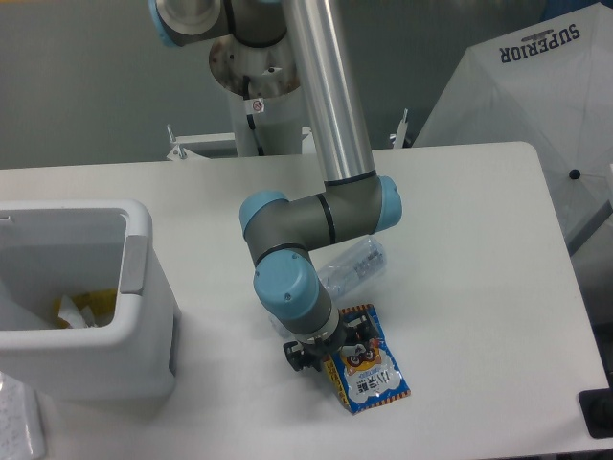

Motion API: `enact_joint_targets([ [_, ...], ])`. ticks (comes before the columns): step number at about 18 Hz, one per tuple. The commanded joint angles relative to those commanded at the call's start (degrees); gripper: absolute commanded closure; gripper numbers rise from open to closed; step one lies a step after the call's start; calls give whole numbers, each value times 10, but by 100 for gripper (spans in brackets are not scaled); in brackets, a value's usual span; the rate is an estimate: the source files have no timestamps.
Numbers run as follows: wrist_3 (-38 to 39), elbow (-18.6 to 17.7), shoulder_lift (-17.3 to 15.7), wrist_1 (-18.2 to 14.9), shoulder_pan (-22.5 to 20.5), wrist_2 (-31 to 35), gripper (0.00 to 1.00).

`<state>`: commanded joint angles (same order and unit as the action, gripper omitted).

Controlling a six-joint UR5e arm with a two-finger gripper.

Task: Place the trash in the trash can
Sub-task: 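Close the gripper on the snack bag's edge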

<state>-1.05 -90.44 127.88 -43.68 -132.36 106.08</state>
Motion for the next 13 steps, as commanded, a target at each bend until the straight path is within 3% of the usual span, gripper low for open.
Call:
enact_joint_targets([
  [2, 0, -1, -1, 0, 0, -1, 11],
  [6, 0, -1, 0, 0, 0, 1, 22],
  [13, 0, -2, -1, 0, 0, 1, 26],
])
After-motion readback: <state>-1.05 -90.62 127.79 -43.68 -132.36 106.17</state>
